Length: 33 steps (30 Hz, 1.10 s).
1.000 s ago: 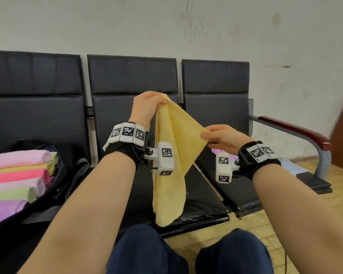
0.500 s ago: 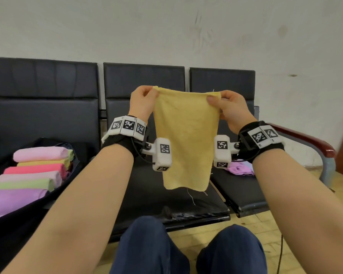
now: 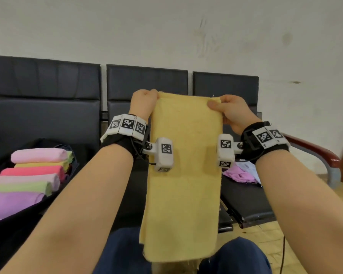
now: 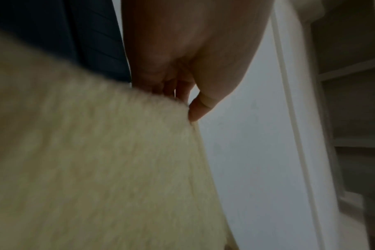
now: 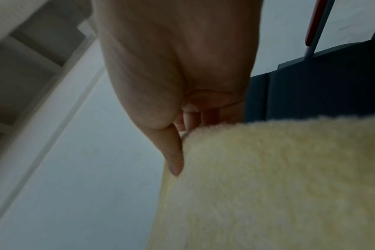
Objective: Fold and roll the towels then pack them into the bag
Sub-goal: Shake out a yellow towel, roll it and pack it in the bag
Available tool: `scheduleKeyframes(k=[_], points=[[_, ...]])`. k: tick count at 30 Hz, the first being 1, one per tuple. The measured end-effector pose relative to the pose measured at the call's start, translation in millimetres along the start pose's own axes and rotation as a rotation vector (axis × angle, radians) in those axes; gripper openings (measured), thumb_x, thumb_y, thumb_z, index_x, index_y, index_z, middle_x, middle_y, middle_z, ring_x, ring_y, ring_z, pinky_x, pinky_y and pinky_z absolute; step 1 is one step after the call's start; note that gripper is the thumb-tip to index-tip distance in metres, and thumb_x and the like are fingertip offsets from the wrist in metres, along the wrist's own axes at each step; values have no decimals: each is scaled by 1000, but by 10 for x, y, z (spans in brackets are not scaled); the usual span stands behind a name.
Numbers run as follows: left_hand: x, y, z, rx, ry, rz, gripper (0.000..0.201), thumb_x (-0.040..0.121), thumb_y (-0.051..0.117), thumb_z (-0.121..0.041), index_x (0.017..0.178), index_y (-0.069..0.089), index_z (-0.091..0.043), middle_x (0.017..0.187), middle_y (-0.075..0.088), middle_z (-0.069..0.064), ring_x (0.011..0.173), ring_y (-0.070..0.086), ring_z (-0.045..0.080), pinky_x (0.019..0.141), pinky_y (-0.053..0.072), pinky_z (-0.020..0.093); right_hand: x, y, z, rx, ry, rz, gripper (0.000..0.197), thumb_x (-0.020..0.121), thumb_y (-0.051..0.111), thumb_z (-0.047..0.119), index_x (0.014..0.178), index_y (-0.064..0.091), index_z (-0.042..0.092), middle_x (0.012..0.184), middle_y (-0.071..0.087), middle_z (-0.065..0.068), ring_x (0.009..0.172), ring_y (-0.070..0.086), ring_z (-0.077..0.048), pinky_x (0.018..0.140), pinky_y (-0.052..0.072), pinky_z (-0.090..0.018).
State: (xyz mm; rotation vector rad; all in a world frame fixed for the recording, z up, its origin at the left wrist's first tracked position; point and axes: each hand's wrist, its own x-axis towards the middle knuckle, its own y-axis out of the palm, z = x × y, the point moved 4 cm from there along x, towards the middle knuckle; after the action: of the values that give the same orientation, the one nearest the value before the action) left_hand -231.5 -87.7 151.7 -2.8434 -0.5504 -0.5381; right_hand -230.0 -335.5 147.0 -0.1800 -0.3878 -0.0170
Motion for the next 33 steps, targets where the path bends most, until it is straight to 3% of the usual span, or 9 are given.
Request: scheduleKeyframes(k=[2, 6, 11, 14, 18, 22, 25, 27, 33], points=[[117, 11, 265, 72, -38, 36, 8, 90, 51, -15, 84, 55, -11, 81, 46, 9, 74, 42, 18, 64, 34, 25, 160, 139, -259, -48, 82, 22, 16, 86, 70, 17, 94, 59, 8, 87, 67, -5, 78, 65, -18, 70, 58, -34], [299, -2, 657, 142, 17, 42, 27, 89, 57, -12, 114, 66, -8, 114, 65, 5, 106, 59, 18, 86, 44, 25, 434, 419, -605, -161, 51, -27, 16, 85, 72, 16, 82, 56, 12, 81, 63, -1, 73, 60, -13, 61, 51, -23], [437, -103, 799, -82, 120, -27, 14, 89, 60, -3, 98, 64, -12, 96, 65, 5, 84, 60, 14, 63, 55, 26, 588, 612, -682, -121, -199, -165, 21, 86, 70, 15, 78, 52, 23, 70, 62, 4, 65, 57, -10, 59, 50, -23], [406, -98, 1121, -114, 148, -7, 20, 88, 59, 2, 92, 61, -17, 90, 61, -2, 87, 61, 11, 75, 57, 27, 552, 745, -1026, -52, -200, -160, 23, 87, 66, 8, 81, 51, 24, 78, 63, 1, 70, 60, -13, 58, 53, -22], [154, -50, 2030, 93, 7, 26, 18, 85, 61, 2, 94, 62, -14, 93, 64, 2, 89, 60, 13, 85, 50, 26, 330, 982, -1913, -126, -44, 10, 28, 81, 68, -5, 79, 53, 19, 82, 64, -1, 77, 63, -12, 72, 54, -23], [-249, 48, 3008, 361, -297, 246, 18, 78, 66, 1, 89, 64, -13, 99, 68, 13, 99, 65, 31, 91, 52, 41, -25, 1221, -2853, -419, 219, 315, 26, 72, 73, -6, 73, 57, 15, 66, 62, -3, 70, 61, -23, 68, 53, -39], [-510, 49, 3277, 433, -435, 409, 22, 78, 63, 6, 79, 60, -16, 97, 65, 16, 96, 64, 35, 85, 55, 47, -296, 1352, -3151, -541, 349, 610, 23, 76, 71, -4, 77, 55, 13, 65, 61, -7, 63, 61, -25, 50, 48, -26], [-624, 24, 3326, 430, -529, 546, 24, 82, 59, 10, 86, 59, -14, 96, 60, 11, 87, 63, 25, 74, 60, 37, -366, 1377, -3165, -607, 376, 734, 22, 79, 71, 1, 82, 54, 15, 71, 61, -7, 57, 60, -16, 47, 42, -20], [-712, -105, 3331, 650, -421, 734, 26, 81, 66, -8, 101, 59, -22, 91, 59, -1, 86, 57, 15, 82, 47, 28, -348, 1304, -3085, -677, 379, 770, 20, 76, 79, 12, 89, 65, 11, 80, 60, -1, 70, 54, -14, 69, 43, -26]])
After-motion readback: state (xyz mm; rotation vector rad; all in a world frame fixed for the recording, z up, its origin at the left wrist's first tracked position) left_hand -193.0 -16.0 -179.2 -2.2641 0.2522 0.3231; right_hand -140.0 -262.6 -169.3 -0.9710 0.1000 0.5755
